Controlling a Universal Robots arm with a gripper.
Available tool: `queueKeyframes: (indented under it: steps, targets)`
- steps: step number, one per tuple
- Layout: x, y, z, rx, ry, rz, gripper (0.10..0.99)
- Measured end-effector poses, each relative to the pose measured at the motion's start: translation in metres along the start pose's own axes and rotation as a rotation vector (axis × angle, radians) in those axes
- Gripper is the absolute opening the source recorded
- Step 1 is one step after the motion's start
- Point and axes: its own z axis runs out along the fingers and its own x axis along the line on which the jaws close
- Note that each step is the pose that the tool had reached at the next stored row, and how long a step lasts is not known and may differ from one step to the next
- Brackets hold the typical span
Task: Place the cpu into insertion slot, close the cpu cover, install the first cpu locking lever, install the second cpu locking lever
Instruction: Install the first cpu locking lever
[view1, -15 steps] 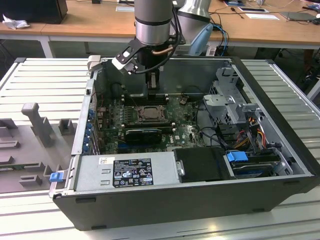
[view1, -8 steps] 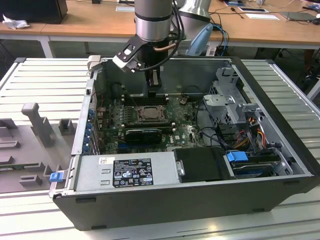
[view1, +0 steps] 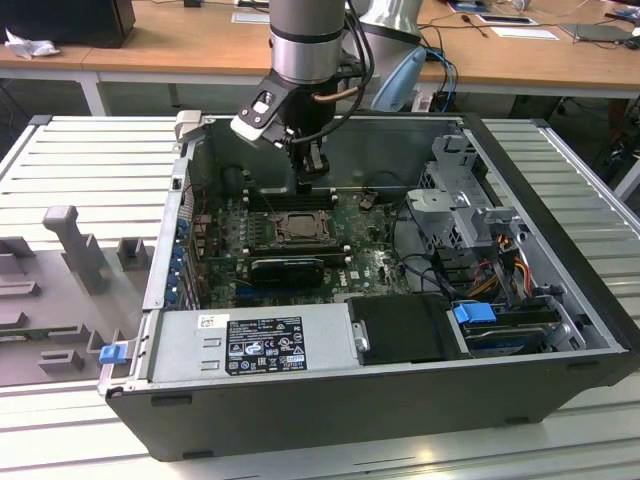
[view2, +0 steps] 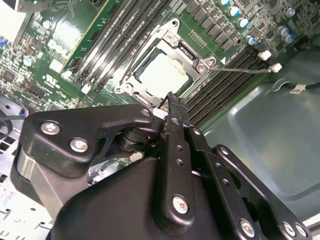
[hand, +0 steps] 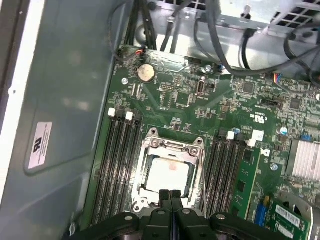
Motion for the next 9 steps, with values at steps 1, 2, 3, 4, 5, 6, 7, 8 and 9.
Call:
queueKeyframes:
  steps: [1,2,3,4,5,6,7,8,9]
  targets:
    - [0.0000,0.0000,0.0000,0.000,0.0004,-0.012,0.106]
    - [0.0000,0.0000,0.0000,0.001,0.0007,-0.022,0.106]
    - [0.0000,0.0000,0.0000,0.001,0.0010,-0.031,0.106]
    - [0.0000,0.0000,0.0000,0.001,0.0013,-0.040,0.106]
    - [0.0000,0.0000,0.0000,0.002,0.0019,-0.060,0.106]
    - [0.0000,0.0000,0.0000,0.002,0.0022,-0.070,0.106]
    - [0.0000,0.0000,0.0000,0.002,0.0025,-0.076,0.106]
    - [0.0000,0.0000,0.0000,0.002,0.0028,-0.087,0.106]
    - [0.0000,0.0000,0.0000,0.003,0.0030,-0.094,0.106]
